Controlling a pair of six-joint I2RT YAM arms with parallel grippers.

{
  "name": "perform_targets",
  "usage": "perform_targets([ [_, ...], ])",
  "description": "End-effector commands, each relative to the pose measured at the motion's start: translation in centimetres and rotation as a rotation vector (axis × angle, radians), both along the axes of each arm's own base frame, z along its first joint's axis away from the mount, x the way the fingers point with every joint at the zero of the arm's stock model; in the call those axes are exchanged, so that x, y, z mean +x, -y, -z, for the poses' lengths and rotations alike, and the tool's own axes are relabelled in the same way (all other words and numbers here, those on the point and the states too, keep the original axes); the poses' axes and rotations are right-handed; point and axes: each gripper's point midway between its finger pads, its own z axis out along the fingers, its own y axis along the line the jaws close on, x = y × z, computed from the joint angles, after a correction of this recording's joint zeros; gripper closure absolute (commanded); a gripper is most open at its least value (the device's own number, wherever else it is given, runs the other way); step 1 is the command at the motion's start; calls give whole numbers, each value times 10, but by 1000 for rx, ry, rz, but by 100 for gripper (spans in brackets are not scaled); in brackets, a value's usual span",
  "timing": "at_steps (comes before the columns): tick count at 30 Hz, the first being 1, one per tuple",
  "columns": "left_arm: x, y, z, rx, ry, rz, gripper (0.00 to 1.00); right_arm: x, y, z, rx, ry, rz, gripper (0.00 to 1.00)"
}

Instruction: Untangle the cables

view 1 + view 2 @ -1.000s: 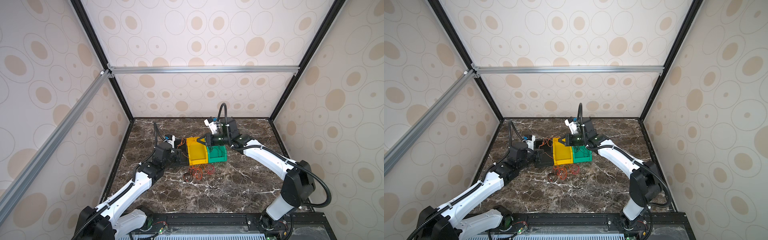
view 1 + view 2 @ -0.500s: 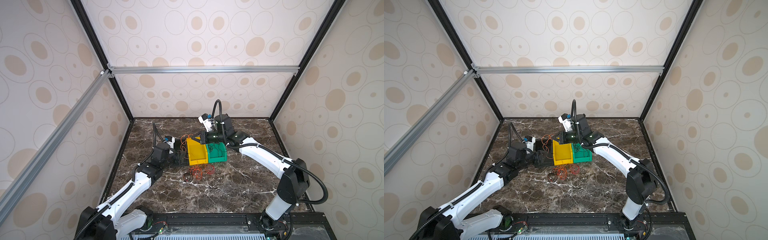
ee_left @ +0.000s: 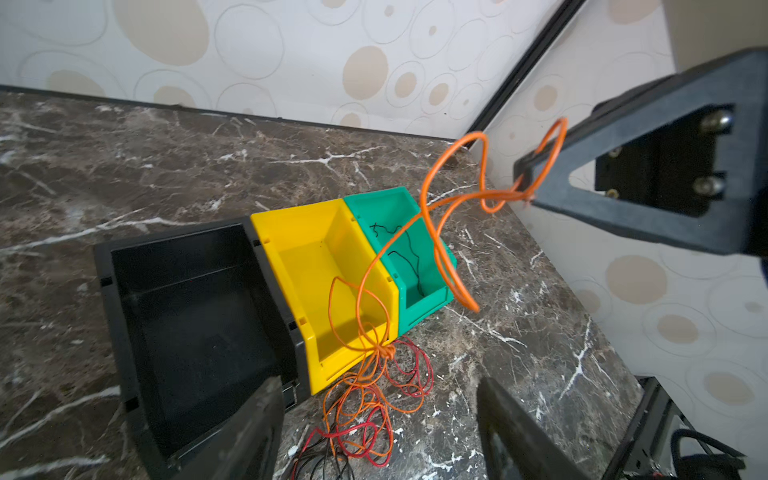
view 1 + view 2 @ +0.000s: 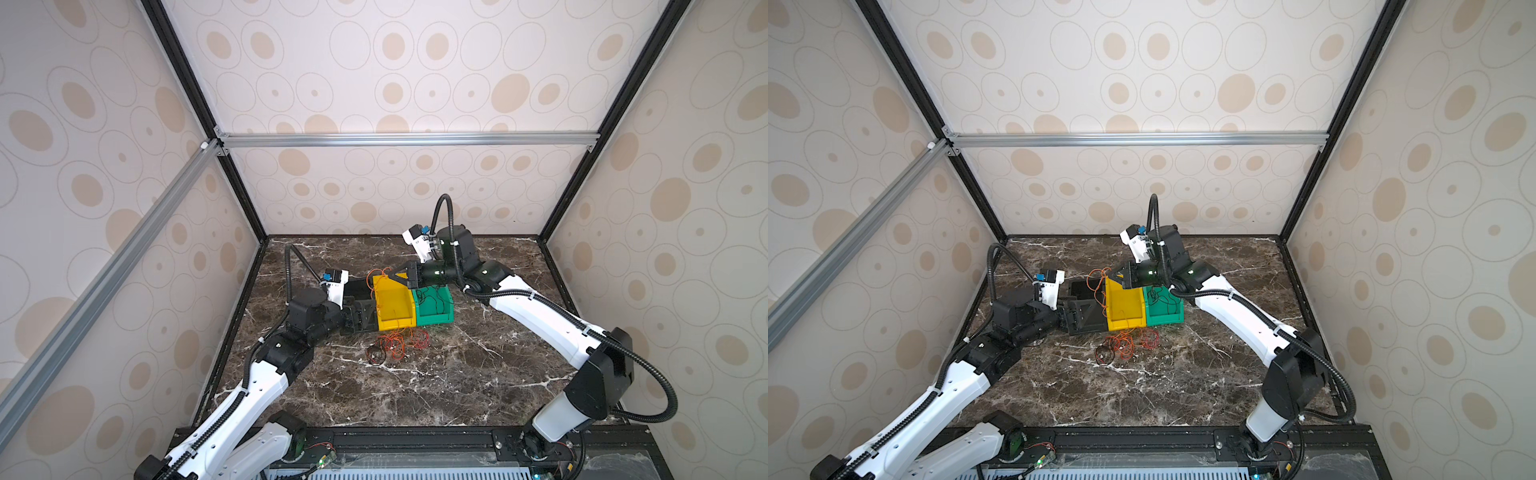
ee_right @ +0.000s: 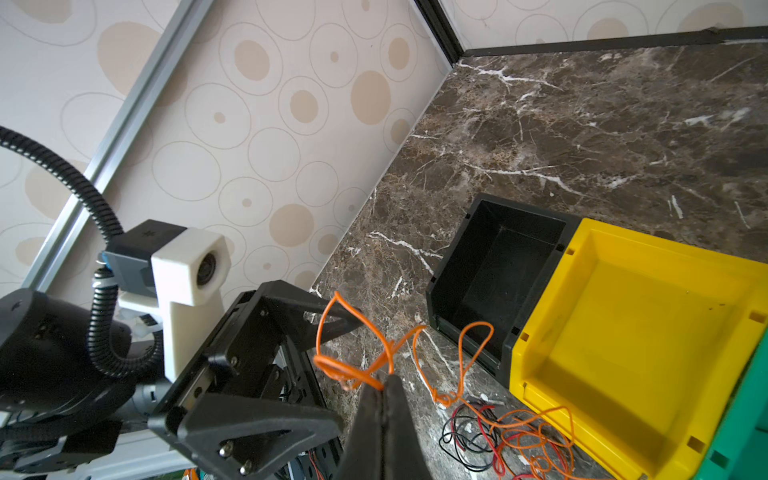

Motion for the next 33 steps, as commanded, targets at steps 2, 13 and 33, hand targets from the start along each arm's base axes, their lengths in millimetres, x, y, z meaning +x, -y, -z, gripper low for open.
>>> perform_targets([
  [2,2,14,-43,-28,185,95,28,-16,-1,-20,39,6,-51,100],
  [13,14,21,-47,-71,167,94,48,-23,-1,-12,38,-9,-67,100],
  [33,32,33,-33,-37,158,125,75,-39,-18,3,72,-80,-161,100],
])
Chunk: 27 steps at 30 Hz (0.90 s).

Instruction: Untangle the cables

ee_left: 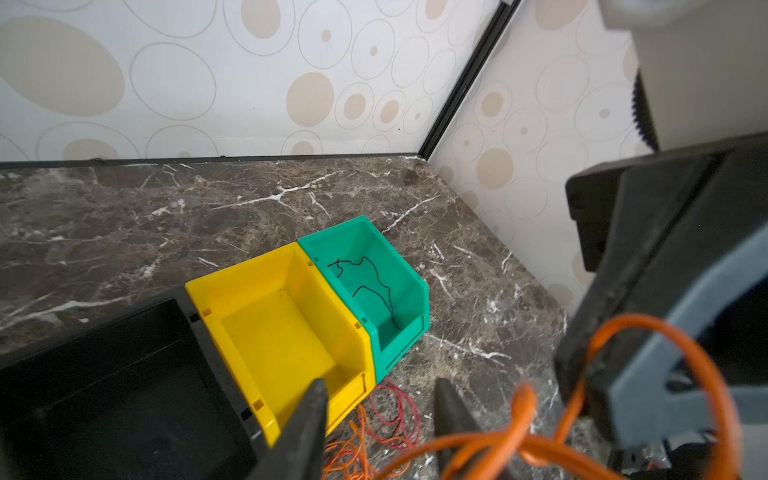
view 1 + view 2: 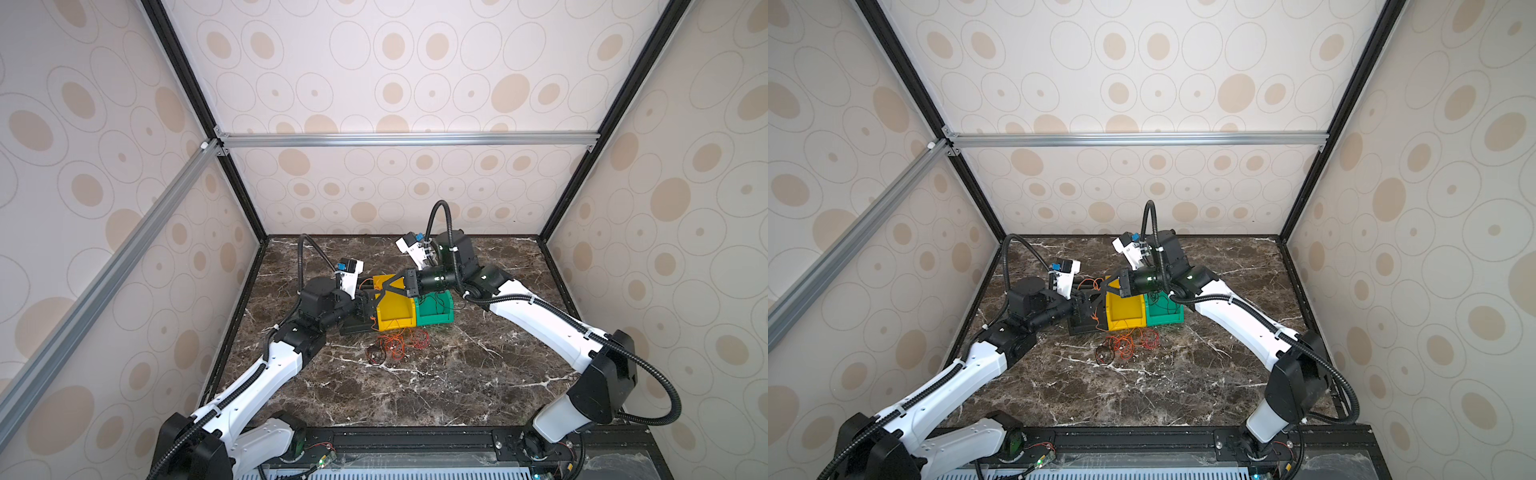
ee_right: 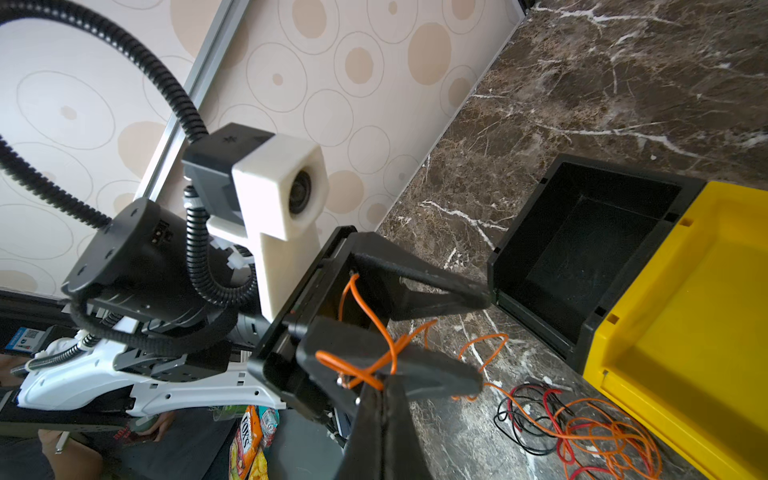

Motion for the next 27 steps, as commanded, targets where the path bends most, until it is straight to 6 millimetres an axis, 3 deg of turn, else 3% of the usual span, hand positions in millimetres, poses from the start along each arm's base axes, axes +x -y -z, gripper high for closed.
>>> perform_targets([
  [1,2,2,-30,-22,82,16,82,-4,-4,2,8,-2,-21,99],
  [5,0,-1,-29,-19,74,5,99,-3,-4,1,7,11,-23,93],
  [10,-1,-12,-40,-31,96,-53,100,-1,14,2,-6,44,12,63],
  [16,-1,-22,-50,-46,105,-108,100,12,63,20,-46,36,134,55],
  [21,-4,-22,-64,-78,120,-108,100,10,90,65,-153,77,178,42],
  [27,-7,-20,-79,-107,140,-92,100,12,80,131,-207,102,145,43],
])
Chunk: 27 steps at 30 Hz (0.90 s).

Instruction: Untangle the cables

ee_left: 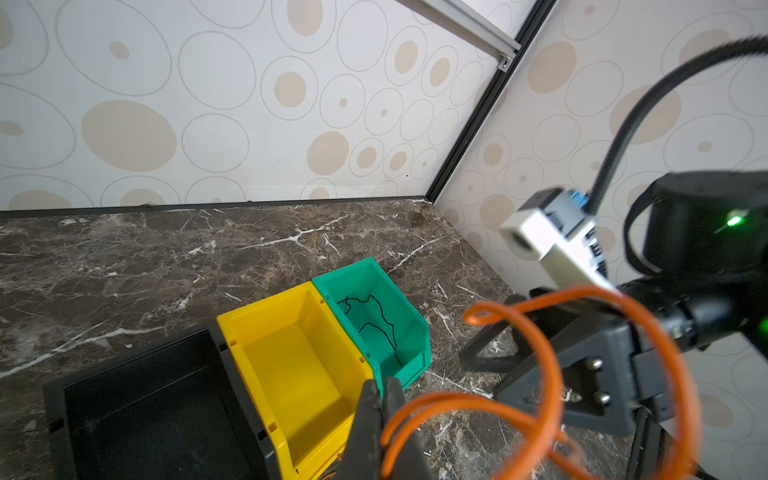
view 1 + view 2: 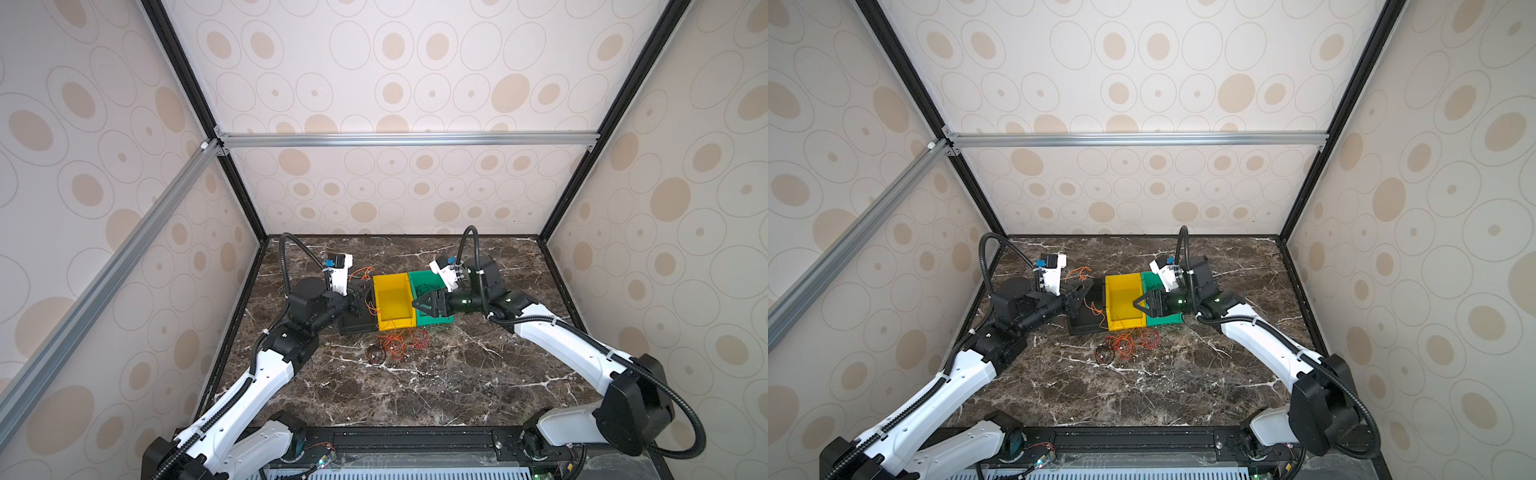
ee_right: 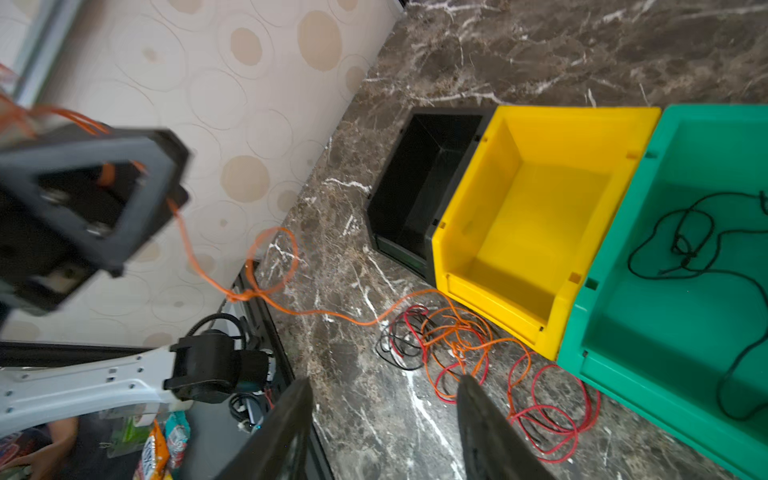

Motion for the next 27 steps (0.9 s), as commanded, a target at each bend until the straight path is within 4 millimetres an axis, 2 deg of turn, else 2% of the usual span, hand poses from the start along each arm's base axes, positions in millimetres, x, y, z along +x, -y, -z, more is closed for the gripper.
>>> perform_targets([
  [1,-3,-3,-37,-51,67,0,100,5,-13,28,-25,74,-43,43],
  [4,-4,-3,-39,-56,66,2,100,3,-35,44,-39,103,-92,43],
  [8,-7,-4,-47,-70,79,3,100,11,-52,66,-102,115,-106,44],
  [12,-12,-4,-57,-92,97,14,100,20,-64,88,-130,81,-106,46],
  [16,-18,-4,-66,-118,117,29,100,27,-72,101,-116,61,-96,48],
  [19,-24,-4,-75,-143,137,39,100,32,-75,109,-113,44,-80,57],
  [22,-27,-9,-82,-148,153,22,100,34,-71,100,-112,63,-53,76],
  [24,-30,-12,-83,-147,163,12,100,35,-67,87,-114,95,-33,87],
  [27,-30,-14,-79,-144,158,2,100,37,-61,62,-115,148,-8,98],
])
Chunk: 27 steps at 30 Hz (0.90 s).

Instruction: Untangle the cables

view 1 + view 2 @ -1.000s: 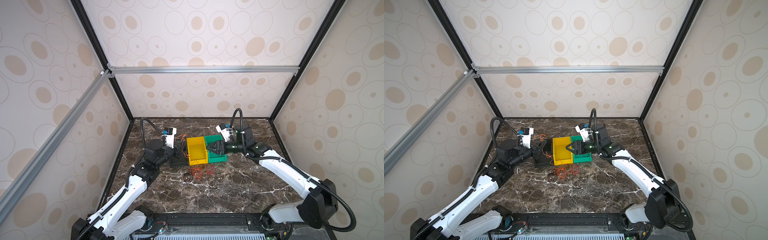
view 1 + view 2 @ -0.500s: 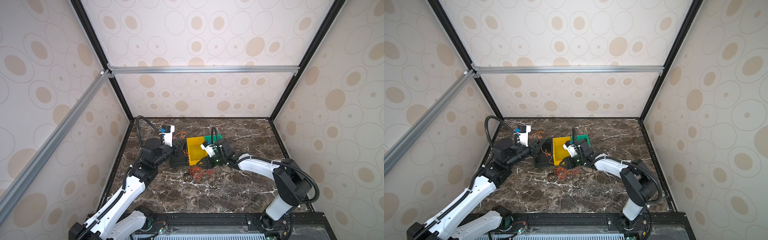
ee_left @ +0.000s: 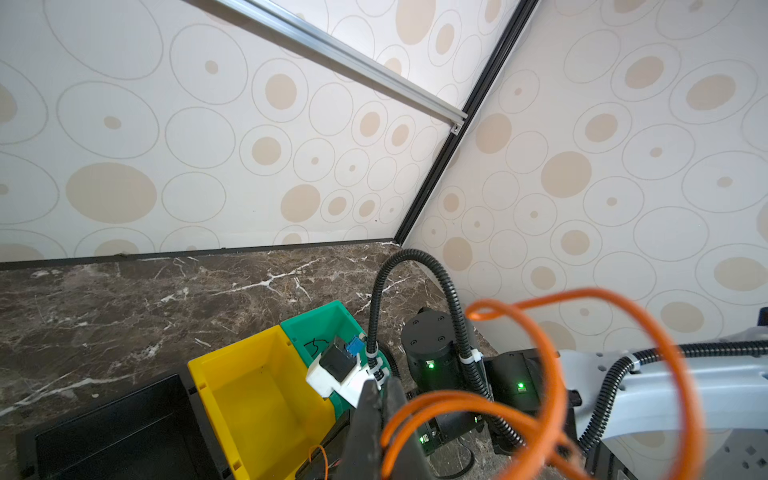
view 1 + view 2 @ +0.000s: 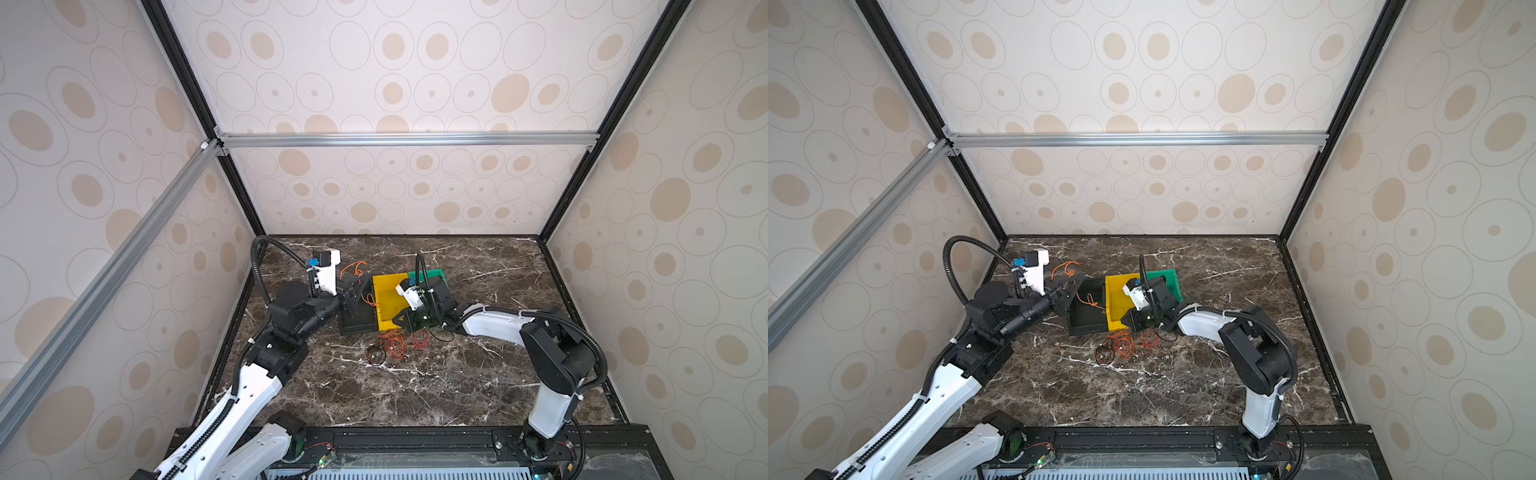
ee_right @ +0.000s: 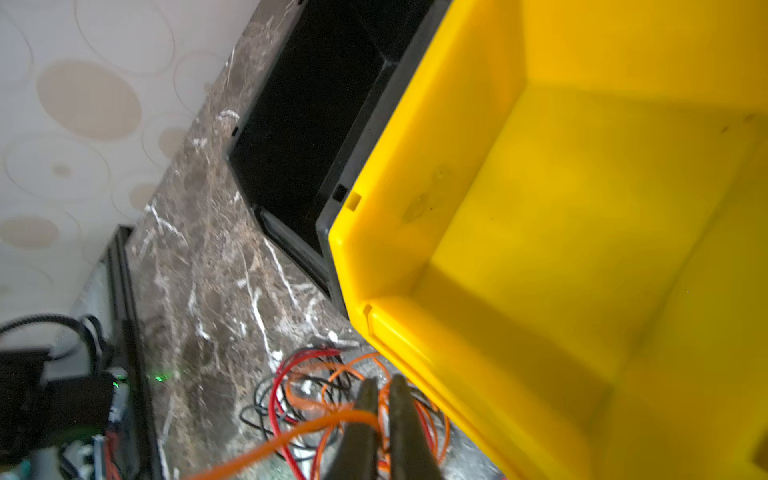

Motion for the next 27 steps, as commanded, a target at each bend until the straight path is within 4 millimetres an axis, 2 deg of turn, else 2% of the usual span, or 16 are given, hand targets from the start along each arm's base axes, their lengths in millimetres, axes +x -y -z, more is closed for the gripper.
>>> perform_targets([
  [1,-2,-6,-20,-31,48,-19,100,7,5,-52,34,122,30,100],
  [5,0,-5,-8,-30,24,-20,100,4,13,-90,47,194,49,100],
  [11,4,-4,9,-16,-12,-26,100,1,27,-129,18,288,55,100],
  [27,9,-7,20,-22,-27,-51,100,-14,45,-269,92,557,40,100],
])
